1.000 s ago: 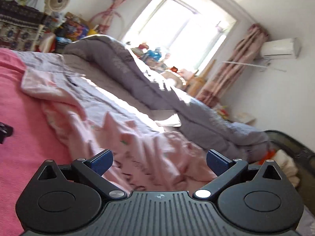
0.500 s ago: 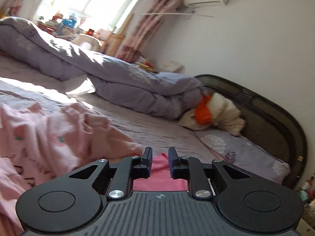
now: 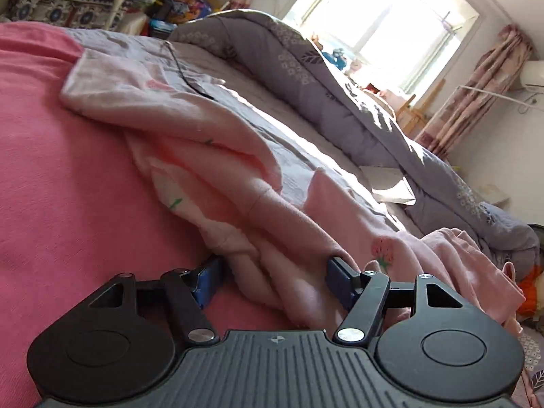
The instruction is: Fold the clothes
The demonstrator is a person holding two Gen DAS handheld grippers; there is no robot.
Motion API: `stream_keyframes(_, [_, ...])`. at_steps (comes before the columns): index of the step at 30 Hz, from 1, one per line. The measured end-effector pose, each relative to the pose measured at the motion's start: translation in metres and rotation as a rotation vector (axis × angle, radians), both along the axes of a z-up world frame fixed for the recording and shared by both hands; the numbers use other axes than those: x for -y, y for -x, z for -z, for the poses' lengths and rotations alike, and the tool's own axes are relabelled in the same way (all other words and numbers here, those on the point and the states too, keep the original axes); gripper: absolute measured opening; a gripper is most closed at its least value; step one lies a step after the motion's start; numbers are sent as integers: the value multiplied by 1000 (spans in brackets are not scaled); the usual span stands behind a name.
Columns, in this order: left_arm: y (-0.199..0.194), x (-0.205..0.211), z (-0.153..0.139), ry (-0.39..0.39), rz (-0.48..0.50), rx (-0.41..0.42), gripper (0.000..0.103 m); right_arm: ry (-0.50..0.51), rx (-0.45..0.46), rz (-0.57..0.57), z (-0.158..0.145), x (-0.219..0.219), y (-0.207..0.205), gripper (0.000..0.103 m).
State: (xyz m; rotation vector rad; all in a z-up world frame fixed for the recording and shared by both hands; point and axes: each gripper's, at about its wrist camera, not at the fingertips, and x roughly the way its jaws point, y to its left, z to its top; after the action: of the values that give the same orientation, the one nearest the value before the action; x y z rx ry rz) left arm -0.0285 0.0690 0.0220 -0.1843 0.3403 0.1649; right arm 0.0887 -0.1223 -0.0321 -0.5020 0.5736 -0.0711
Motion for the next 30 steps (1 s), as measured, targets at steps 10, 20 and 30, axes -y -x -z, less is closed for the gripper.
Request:
stream_keyframes(10, [25, -80, 14, 346, -215, 11, 103, -664, -187, -388, -153, 9, 65, 16])
stream_keyframes(20, [29, -62, 0, 205, -84, -33, 103, -318, -116, -242, -129, 79, 193, 83])
stream_keyframes(30, [47, 62, 10, -343, 298, -140, 103, -136, -119, -144, -22, 63, 193, 17])
